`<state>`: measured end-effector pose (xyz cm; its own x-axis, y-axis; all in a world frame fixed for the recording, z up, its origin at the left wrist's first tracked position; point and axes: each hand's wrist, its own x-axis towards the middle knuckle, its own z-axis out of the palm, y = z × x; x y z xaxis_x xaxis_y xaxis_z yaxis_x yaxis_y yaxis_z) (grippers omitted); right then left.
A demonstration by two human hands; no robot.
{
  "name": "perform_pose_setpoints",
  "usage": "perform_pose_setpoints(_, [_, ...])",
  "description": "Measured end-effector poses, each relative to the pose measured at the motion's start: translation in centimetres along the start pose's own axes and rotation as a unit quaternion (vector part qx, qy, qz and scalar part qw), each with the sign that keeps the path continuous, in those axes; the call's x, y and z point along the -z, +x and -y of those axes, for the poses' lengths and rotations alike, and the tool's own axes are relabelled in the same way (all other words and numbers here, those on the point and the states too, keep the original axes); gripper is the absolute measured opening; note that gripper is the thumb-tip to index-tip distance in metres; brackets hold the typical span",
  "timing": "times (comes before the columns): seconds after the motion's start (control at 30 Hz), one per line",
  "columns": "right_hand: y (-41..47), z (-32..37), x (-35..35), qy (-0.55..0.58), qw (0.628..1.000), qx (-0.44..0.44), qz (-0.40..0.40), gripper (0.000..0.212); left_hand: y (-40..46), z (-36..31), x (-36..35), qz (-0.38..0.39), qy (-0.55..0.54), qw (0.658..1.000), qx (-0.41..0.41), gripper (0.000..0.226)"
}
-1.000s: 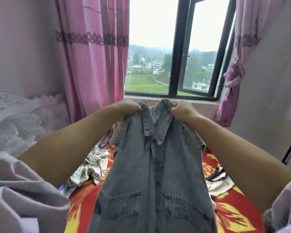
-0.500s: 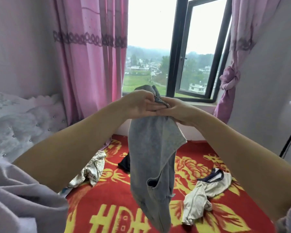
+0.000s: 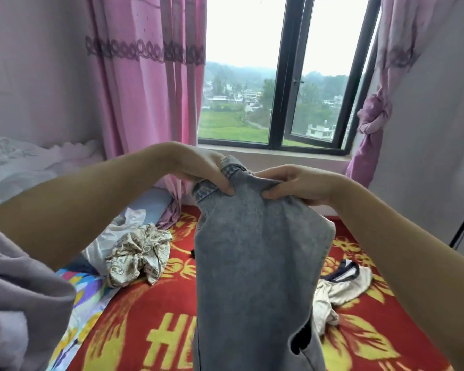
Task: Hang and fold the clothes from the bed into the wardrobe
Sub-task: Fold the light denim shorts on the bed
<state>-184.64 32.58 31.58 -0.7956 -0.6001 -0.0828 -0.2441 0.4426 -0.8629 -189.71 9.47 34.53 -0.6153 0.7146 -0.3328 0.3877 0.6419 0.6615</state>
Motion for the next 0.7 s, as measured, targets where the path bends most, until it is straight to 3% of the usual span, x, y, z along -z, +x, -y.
perform_pose_setpoints(0.1, [-0.5,-1.7,0.1,0.008,0.999,-0.017,-0.05,0.035,0.5,-0.1,-0.2,-0.038,-0.022,0.999,-0.023,0.015])
perform_pose_setpoints(0.2, [-0.9,-6.6,0.0,-0.136,0.984,-0.104,-0.048,0.003,1.1,0.6,0.7,-0.062,-0.01,0.998,0.002,0.014])
perform_pose_setpoints(0.3, [0.6,-11.2,0.2,-0.249,0.949,-0.166,-0.096,0.028,3.9,2.2,1.0,-0.096,0.136,0.984,0.067,0.015])
perform_pose_setpoints(0.37, [2.4,-12.4,0.7,-0.33,0.92,-0.179,-0.117,0.02,6.2,2.9,1.3,-0.125,0.247,0.956,0.096,0.017])
perform_pose_setpoints(0.43, [4.3,-13.1,2.0,-0.389,0.891,-0.166,-0.167,0.007,7.8,3.2,2.4,-0.172,0.284,0.939,0.091,0.014])
perform_pose_setpoints(0.53, [6.0,-12.6,4.3,-0.416,0.857,-0.114,-0.282,0.016,8.3,3.5,4.4,-0.271,0.301,0.912,0.057,0.011])
perform_pose_setpoints(0.6, [6.4,-11.1,5.6,-0.441,0.823,-0.087,-0.348,0.02,7.7,3.6,5.1,-0.339,0.345,0.875,0.007,0.017])
perform_pose_setpoints(0.67, [6.6,-10.2,6.3,-0.457,0.807,-0.067,-0.368,0.025,6.9,4.1,4.7,-0.375,0.37,0.849,-0.035,0.029])
perform_pose_setpoints(0.7, [6.6,-10.4,6.3,-0.456,0.812,-0.064,-0.358,0.026,6.4,4.7,4.1,-0.369,0.363,0.855,-0.04,0.032])
